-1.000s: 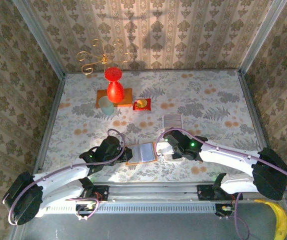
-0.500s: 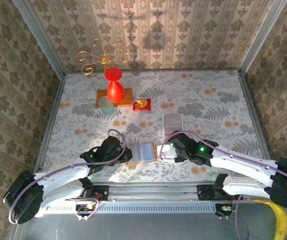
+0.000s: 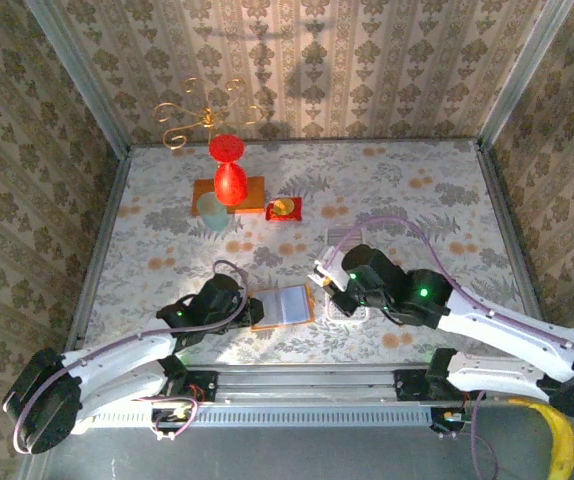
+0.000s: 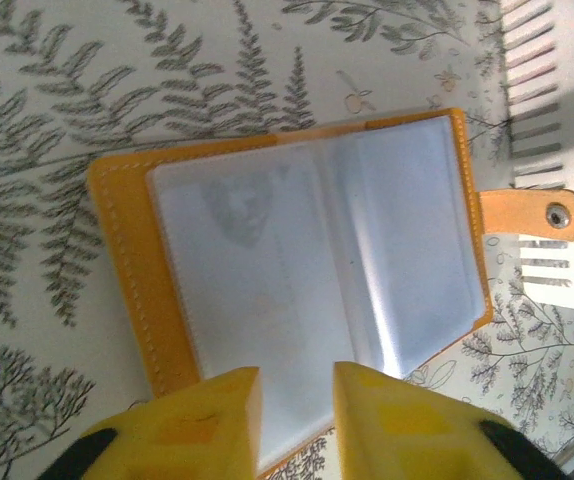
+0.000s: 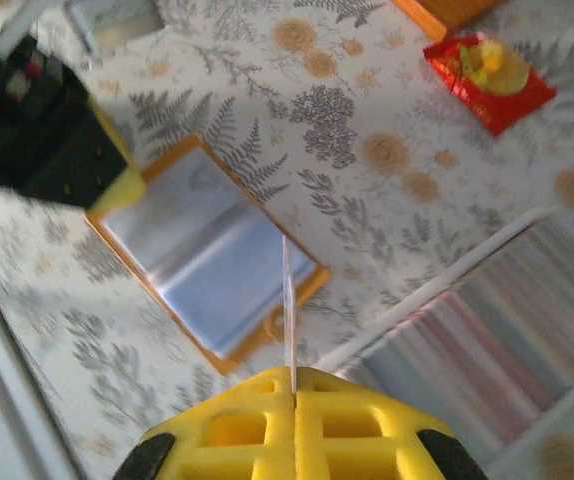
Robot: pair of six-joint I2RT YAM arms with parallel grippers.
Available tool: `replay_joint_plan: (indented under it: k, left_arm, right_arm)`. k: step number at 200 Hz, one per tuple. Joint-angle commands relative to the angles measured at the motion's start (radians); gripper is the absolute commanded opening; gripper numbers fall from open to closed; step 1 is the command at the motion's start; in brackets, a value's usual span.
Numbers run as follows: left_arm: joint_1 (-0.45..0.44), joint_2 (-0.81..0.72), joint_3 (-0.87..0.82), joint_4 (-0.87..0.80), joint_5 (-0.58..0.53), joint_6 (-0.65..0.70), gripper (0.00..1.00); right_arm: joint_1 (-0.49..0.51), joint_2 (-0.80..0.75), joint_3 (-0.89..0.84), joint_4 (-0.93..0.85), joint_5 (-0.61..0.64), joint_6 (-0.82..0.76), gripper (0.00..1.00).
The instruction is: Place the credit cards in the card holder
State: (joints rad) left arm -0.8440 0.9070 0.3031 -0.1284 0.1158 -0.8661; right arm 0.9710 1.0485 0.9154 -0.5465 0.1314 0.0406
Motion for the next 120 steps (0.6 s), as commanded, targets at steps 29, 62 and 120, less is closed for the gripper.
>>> replay_joint_plan:
  k: [29,62,120]
  left_arm:
    - [-0.005,-0.058,0.01,-0.081,-0.034,-0.01,0.33]
    - [-0.004,-0.04,0.004,-0.08,-0.037,-0.019,0.33]
    - [-0.005,0.012,-0.011,-0.081,-0.058,-0.028,0.21]
  right_arm:
    - [-0.003,0.08,-0.054,0.262,-0.113,0.64,0.0]
    - [-0.002,0.212,-0.074,0.367,-0.154,0.78,0.0]
    - [0.003,0.374,-0.107,0.485,-0.124,0.865,0.0]
